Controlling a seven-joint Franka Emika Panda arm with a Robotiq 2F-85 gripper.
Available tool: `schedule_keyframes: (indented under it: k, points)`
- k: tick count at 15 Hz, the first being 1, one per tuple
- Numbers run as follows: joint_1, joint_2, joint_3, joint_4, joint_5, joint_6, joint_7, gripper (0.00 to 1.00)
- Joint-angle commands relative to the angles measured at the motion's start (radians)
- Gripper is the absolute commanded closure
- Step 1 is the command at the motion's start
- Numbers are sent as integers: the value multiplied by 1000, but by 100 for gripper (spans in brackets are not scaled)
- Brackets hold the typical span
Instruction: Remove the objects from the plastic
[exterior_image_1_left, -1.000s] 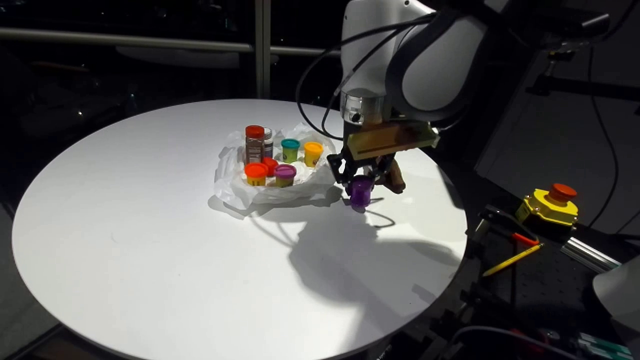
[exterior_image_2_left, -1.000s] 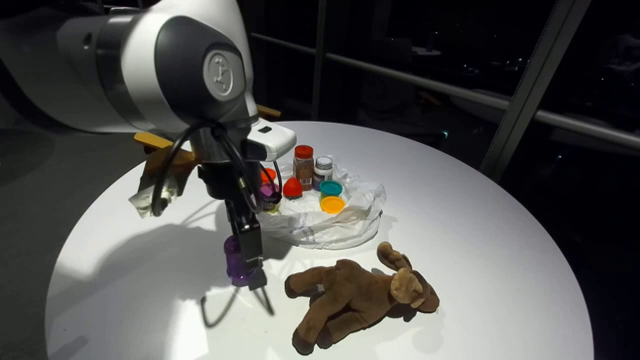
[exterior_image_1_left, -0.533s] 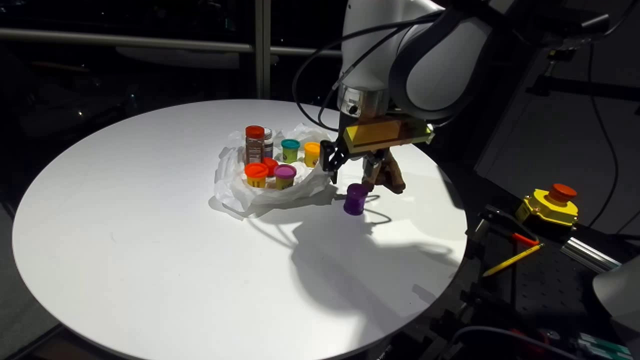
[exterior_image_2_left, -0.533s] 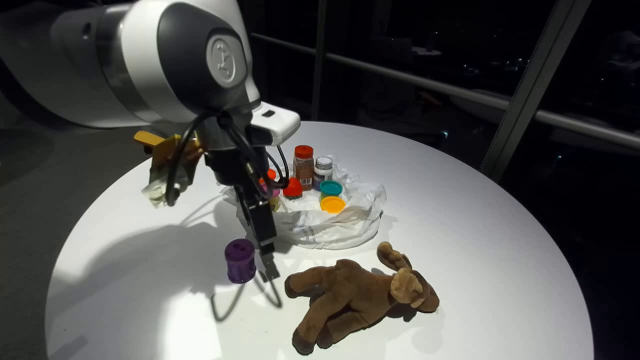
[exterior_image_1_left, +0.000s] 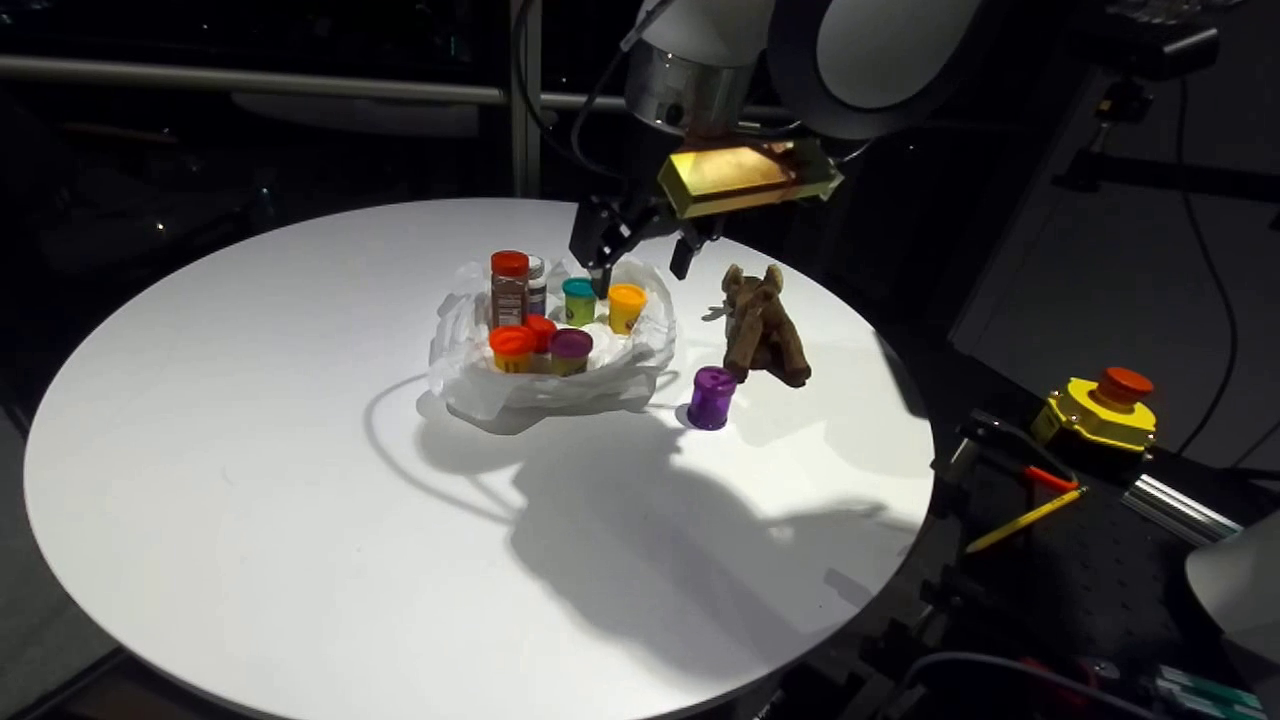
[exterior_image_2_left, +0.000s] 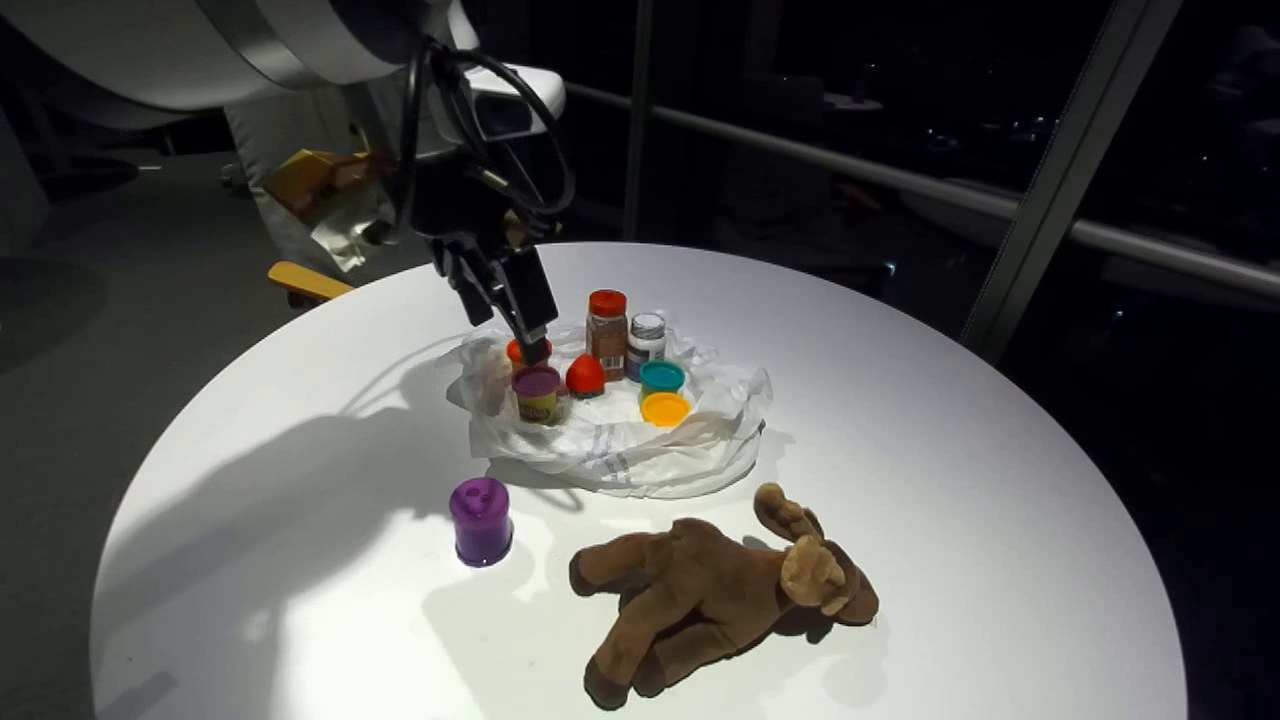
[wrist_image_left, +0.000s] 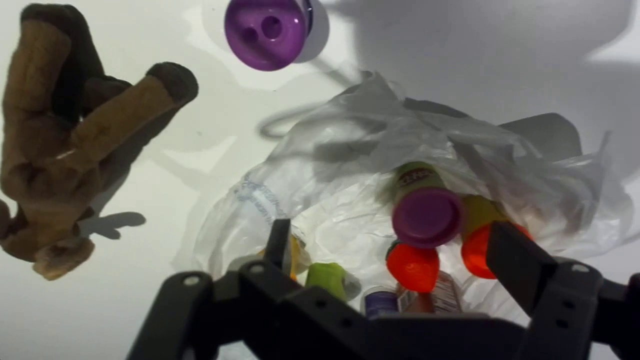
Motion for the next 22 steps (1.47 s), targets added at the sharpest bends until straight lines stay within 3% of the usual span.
schedule_keyframes:
  k: [1,4,9,21,22]
  points:
    - [3,106,52,94,-5,-18,-65,0]
    - [35,193,49,150,-14,-32,-85,0]
    - [99,298,-22,249,-21,-26,-70,0]
    - [94,362,-55,322,16,-39,-92,0]
    - [97,369,-59,331,15,-40,-89,4]
